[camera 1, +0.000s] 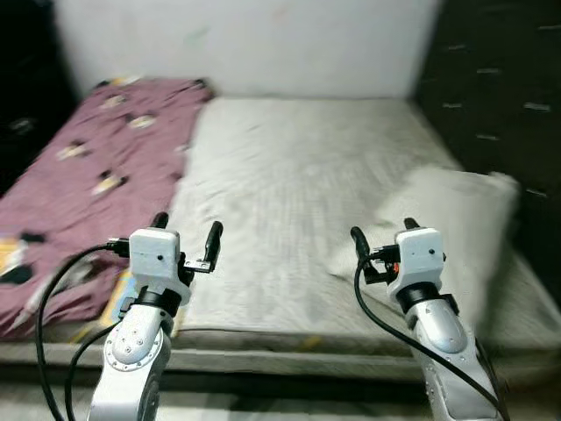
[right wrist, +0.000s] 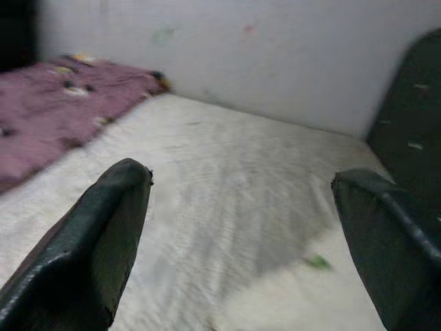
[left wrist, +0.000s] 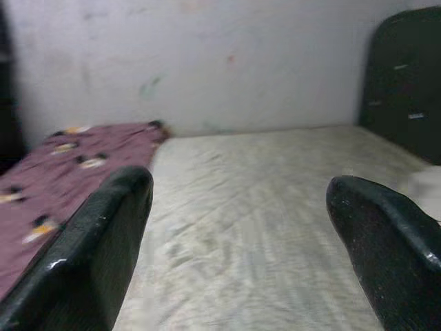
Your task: Clean up the room
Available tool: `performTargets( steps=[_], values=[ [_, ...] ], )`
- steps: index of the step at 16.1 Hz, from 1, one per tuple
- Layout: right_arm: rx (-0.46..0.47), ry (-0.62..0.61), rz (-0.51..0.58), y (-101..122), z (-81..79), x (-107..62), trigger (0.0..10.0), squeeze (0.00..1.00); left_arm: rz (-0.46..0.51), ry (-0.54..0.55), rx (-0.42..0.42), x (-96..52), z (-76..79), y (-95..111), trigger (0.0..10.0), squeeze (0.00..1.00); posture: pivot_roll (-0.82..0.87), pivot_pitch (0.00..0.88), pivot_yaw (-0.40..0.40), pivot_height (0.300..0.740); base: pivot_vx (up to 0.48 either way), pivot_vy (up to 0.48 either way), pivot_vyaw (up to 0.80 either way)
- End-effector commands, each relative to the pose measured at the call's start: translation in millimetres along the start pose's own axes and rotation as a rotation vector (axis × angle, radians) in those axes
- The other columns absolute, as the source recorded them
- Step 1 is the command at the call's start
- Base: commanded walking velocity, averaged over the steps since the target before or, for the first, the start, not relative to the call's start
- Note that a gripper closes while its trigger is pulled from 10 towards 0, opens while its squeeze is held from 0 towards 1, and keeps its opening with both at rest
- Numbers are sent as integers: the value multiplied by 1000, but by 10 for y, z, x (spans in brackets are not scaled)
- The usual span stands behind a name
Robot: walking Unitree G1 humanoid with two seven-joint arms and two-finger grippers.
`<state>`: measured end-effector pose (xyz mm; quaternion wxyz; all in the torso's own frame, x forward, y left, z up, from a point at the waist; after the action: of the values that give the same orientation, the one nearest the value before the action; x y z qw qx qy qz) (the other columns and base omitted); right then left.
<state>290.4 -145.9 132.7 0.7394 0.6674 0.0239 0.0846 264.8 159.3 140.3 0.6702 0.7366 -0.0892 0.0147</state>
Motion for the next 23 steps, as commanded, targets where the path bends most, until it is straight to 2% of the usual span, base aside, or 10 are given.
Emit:
performTargets(
  steps=[1,4,7,9,13,18,23],
  values=[
    [-6,-9,3,-4,41,-17,10000,0,6,-20,-4,21,40,12,10000,0,-12,0,17,740,371,0,0],
    [-8,-12,0,-18,47,-14,10000,0,3,-7,-1,28,36,8,10000,0,-12,0,17,740,311,0,0],
    [8,-19,-3,-44,56,-24,10000,0,-2,26,-1,37,16,-3,10000,0,-12,0,17,740,0,0,0],
    [-17,-10,2,-38,49,-19,10000,0,-5,25,2,45,14,-4,10000,0,-12,0,16,740,0,0,0],
    [-23,1,12,-33,32,-9,10000,0,7,-2,-6,43,44,10,10000,0,-11,0,14,740,68,0,775],
    [-22,-1,10,-42,29,-4,10000,0,4,-2,-9,41,48,5,10000,0,-12,0,14,740,301,0,0],
    [-11,-7,14,-44,31,6,10000,0,-12,24,2,60,38,-16,10000,0,-12,0,15,740,0,0,0]
  ],
)
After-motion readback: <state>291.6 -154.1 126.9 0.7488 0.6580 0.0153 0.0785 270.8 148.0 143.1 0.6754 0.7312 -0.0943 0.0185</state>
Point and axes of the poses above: a point about 5 cm out from each wrist's last joint towards the gripper, its own x axis pointing out of the wrist towards the gripper, its own y axis along the axis of the wrist's last joint, z = x × y, the point moved 1 cm from there along x, pointing out of the wrist towards the gripper, and after that the axes turned 3 degrees about x, right-handed, at the moved point
